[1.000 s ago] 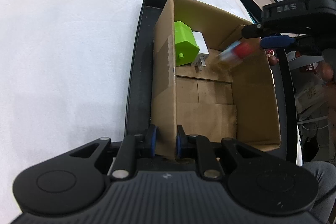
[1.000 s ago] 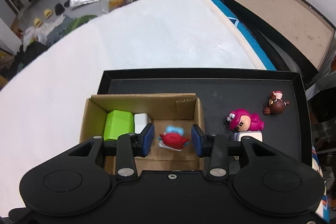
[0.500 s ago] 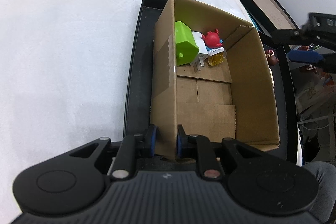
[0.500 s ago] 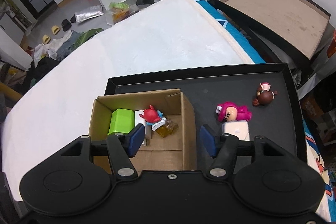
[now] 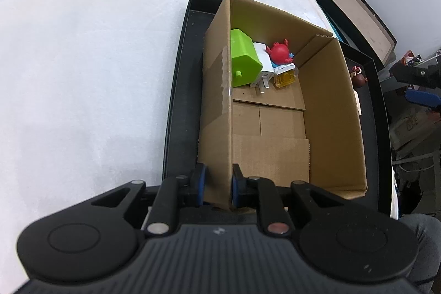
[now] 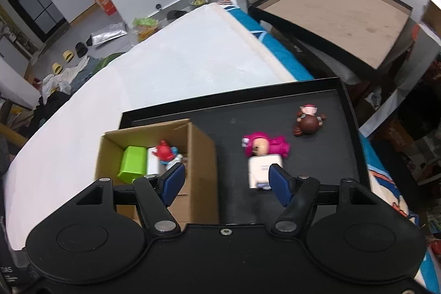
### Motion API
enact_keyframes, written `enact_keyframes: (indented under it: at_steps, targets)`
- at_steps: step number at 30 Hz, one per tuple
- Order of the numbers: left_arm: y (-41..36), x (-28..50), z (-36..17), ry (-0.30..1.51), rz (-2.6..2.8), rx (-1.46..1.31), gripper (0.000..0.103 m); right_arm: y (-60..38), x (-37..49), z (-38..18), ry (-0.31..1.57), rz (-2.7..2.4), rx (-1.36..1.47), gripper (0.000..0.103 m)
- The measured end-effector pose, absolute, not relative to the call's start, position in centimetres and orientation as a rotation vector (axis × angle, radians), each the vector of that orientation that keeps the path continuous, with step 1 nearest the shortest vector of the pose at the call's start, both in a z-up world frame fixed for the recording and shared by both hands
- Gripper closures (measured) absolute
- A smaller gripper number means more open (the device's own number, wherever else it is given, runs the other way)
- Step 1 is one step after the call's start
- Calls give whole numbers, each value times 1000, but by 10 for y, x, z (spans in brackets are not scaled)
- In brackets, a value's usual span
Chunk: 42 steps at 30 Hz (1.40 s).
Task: Organize rigid objects
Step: 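Carry the blue mug figure into the box and open the right gripper, then move the right gripper down onto the white cube figure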
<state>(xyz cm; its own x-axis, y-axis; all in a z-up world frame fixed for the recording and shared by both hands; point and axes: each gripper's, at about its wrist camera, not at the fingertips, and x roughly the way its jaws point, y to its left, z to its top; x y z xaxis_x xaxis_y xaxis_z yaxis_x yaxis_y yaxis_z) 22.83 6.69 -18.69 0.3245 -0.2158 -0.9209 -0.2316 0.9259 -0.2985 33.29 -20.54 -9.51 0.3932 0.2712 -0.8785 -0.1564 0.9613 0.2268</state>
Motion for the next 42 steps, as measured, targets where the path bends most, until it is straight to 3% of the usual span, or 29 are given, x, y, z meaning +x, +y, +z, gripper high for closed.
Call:
enact_keyframes:
  at_steps: [8, 17, 42]
  targets:
    - [65, 229, -187, 1256, 26, -399, 87, -227, 335, -104, 1147, 249, 142, 36]
    - [62, 230, -186, 1260, 37, -385, 87, -247, 340, -110, 1158, 254, 168, 28]
    - [56, 237, -190, 1279, 66, -357, 88, -243, 375, -176, 1287, 303, 165, 33]
